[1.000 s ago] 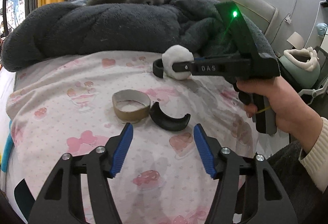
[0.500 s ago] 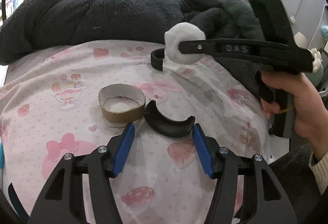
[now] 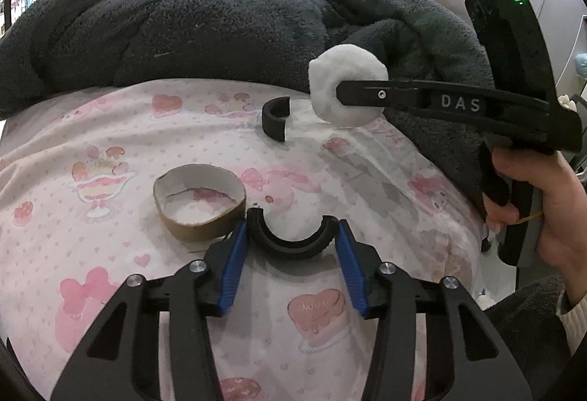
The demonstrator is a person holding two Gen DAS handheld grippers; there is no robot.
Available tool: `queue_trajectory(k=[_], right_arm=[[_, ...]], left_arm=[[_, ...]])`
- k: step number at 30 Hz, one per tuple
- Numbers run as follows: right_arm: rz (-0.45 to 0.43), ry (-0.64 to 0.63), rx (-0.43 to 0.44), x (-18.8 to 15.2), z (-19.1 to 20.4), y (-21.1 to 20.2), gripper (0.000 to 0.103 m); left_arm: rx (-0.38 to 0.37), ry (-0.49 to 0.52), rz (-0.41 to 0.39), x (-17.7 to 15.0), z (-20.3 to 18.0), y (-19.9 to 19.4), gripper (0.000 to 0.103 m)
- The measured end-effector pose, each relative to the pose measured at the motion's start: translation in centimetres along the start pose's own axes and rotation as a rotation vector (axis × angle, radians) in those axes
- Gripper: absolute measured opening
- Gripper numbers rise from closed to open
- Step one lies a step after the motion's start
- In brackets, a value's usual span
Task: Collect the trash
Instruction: 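Grasp the black curved clip with the left tool, then carry the black clip and white cloth ball over the green bin with both tools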
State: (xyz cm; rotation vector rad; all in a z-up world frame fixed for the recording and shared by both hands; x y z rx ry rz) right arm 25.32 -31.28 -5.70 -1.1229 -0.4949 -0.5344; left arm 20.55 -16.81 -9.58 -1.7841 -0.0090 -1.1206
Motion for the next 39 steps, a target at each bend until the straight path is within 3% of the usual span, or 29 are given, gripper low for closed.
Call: queue_trajectory(k=[14, 19, 28, 39], right_arm=[[-0.024, -0.034, 0.025, 1.1, 2.6, -1.8, 0.029], [-0.033, -0.054, 0.029, 1.5, 4.3, -2.3, 0.029], [-0.028, -0.101, 0.059, 1.7, 8.3, -2.2, 0.029], [-0.014, -0.161, 0.128, 1.7, 14.9, -0.5, 0.029]], left_arm=[[0.018, -0.036, -0.099, 0.6, 0.9, -3.1, 0.049], [0.039, -0.062, -0.173, 0.6, 1.9, -5.7, 0.049], [0.172, -0.15, -0.199, -0.7, 5.6, -9.3, 0.049], [0.338, -0.243, -0.147, -4.1, 10.7, -12.7, 0.049]])
Point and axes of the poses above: each gripper's, at about its wrist camera, not at the fingertips, and y roughly the way its jaws point, z to its left, x to its top, the point moved 1 cm from there along y, roughly the way its jaws point, and after that the axes turned 14 degrees about y, right-handed, at the moved point
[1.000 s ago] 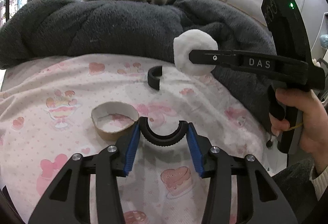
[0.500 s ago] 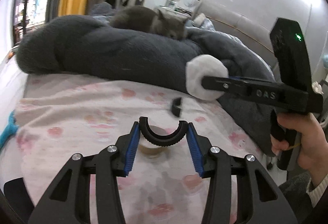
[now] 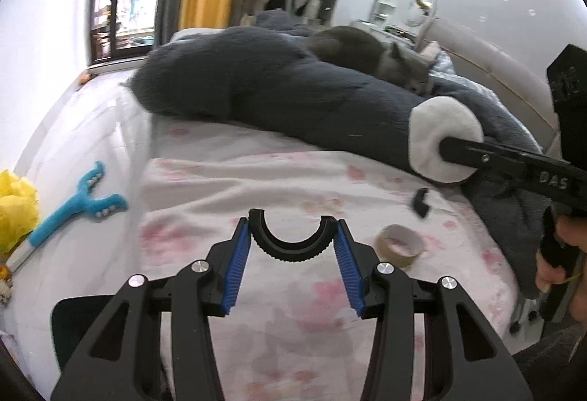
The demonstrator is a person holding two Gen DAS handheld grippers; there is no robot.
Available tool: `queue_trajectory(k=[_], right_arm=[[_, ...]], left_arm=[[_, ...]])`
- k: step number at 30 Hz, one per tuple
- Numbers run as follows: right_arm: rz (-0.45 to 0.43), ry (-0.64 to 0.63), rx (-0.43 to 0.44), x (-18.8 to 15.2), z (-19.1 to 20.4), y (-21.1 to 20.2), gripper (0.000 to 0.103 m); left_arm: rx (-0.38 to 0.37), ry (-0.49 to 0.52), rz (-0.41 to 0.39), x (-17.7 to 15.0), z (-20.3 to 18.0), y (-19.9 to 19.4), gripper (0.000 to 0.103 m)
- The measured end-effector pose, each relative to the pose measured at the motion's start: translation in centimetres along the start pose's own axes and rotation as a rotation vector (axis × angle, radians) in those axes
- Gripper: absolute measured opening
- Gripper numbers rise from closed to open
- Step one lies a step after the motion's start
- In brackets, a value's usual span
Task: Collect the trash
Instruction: 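Carry the black clip and white cloth ball over the green bin with both tools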
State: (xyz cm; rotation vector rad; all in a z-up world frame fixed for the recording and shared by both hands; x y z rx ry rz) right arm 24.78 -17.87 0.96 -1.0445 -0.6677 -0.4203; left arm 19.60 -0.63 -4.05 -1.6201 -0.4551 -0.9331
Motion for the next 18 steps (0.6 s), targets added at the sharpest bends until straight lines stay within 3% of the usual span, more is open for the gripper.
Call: queue_trajectory(k=[18], right_arm=[[0.049, -0.106, 0.122, 0.0, 10.9, 5.1, 0.029]], left_arm=[[0.185, -0.096, 0.124, -5.5, 10.4, -2.9, 0.05]])
Point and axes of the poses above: each gripper's, at about its wrist camera, not at the fingertips, and y roughly the way its jaws point, z to its left, x to its top, the point moved 1 cm from there along y, roughly the way its jaws point, and after that the axes turned 14 degrees about y, right-handed, at the moved point
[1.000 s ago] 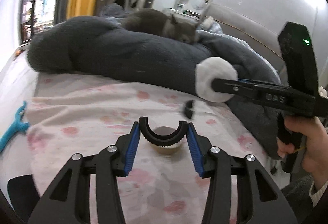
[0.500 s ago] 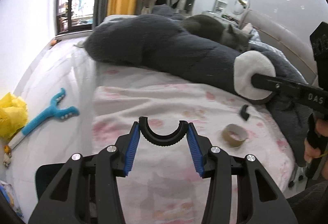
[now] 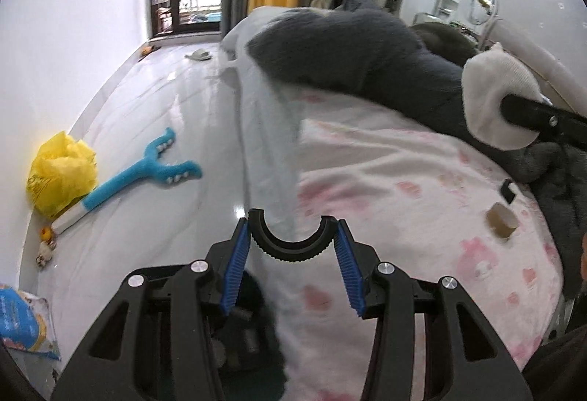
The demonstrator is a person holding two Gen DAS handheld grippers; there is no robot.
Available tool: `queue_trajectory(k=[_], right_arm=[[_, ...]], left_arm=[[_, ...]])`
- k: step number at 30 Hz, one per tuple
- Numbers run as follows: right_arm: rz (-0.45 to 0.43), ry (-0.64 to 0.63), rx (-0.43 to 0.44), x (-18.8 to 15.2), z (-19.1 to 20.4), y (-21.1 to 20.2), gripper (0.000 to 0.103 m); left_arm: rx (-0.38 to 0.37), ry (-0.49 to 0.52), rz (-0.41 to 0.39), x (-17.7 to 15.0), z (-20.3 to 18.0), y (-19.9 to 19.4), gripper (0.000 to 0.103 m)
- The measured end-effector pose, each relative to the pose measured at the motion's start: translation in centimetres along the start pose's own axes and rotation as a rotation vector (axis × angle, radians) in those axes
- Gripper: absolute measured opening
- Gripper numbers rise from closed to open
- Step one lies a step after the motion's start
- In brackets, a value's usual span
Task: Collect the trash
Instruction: 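Carry the black clip and white cloth ball over the green bin with both tools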
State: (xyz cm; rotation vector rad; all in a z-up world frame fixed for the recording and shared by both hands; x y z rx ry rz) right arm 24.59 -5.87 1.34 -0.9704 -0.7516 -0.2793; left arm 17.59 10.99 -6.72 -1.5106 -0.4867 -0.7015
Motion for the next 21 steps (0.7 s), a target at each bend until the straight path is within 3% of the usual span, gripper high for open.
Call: queue_trajectory(k=[5, 21], right_arm=[[0.03, -0.026, 0.035, -0.6, 2.6, 1.9, 0.029], [0.112, -0.097, 0.143, -1.9, 10.1, 6.9, 0.029]], left_arm=[[0.031, -0.023, 0.075, -2.2, 2.7, 0.9, 0.05], [0.012, -0.138, 0.311, -8.7, 9.2, 3.7, 0.05]])
Point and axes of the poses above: each gripper's, at about its wrist camera, not at the fingertips, and y roughly the way its jaws point, z to its left, x to its top, the point moved 1 cm from there along y, roughly the way its jaws point, and after that the axes turned 14 degrees about y, right-handed, at the moved point
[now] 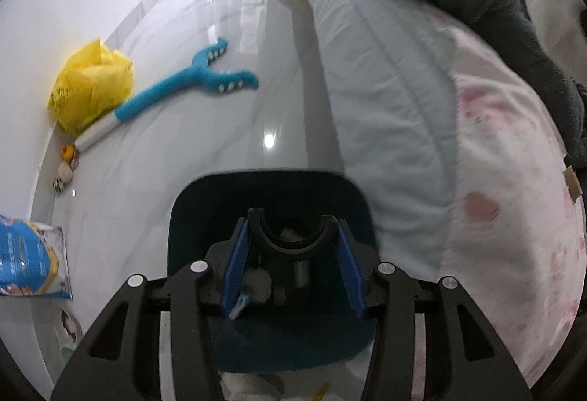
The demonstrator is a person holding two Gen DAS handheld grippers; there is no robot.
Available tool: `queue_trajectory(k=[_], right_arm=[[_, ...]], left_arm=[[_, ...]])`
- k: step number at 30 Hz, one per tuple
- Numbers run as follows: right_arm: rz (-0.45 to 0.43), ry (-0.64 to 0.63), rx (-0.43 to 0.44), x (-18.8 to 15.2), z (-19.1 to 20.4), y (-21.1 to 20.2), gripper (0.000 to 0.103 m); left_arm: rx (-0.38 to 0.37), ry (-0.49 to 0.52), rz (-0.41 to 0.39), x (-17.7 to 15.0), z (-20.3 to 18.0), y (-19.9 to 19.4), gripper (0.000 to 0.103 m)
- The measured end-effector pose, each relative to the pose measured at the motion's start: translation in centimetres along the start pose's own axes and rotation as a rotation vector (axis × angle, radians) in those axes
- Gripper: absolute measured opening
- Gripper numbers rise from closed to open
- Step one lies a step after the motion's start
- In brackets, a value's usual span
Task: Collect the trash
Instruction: 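Carry the black clip and white cloth ball over the green bin with both tools, then open both tools to drop the clip and cloth ball into the bin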
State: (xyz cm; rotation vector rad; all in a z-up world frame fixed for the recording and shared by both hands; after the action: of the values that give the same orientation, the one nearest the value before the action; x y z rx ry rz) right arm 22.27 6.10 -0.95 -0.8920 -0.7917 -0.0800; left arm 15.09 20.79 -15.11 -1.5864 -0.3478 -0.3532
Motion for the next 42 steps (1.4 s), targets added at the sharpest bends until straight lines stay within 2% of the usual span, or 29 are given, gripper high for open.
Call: queue_trajectory(k=[8, 10, 15, 24, 36, 42], right_arm=[[0.089, -0.022, 0.022, -1.2, 2.6, 4.1, 0.029], [0.11, -0.026, 0.024, -1.4, 2.8, 5.0, 0.029], [0.169, -0.019, 0.019, -2.4, 3.3, 7.8, 0.029], [0.268, -0.005, 0.002, -4.4, 3.7, 12.4, 0.029], [0.422, -0.016, -0.034, -7.9, 4.0, 17.3, 0.029], [0.469, -0.026, -0.054, -9.2, 4.3, 18.8, 0.031]], left_arm=[[-0.056, -0.028, 0.112, -2.5, 2.2, 1.9, 0.053], [-0.056, -0.026, 0.122, -2.8, 2.6, 1.8, 0.059], [-0.052, -0.034, 0.113, -3.4, 3.8, 1.0, 0.065], [-0.047, -0.06, -0.005, -3.5, 6.0, -2.3, 0.072], [-0.013, -0.032, -0.167, -2.6, 6.6, -6.7, 0.075], [0.002, -0.017, -0.262, -2.1, 6.5, -9.4, 0.075]])
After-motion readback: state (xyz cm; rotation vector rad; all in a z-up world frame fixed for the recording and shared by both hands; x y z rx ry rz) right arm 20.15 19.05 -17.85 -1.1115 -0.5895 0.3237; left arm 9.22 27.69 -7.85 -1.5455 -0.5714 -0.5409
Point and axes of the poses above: each gripper's, at about its wrist camera, not at the fingertips, and y roughly the way its jaws point, z to its left, x to its top, the point moved 1 cm from there along y, roughly the way its jaws point, and after that the axes turned 14 degrees about y, right-handed, at the moved point
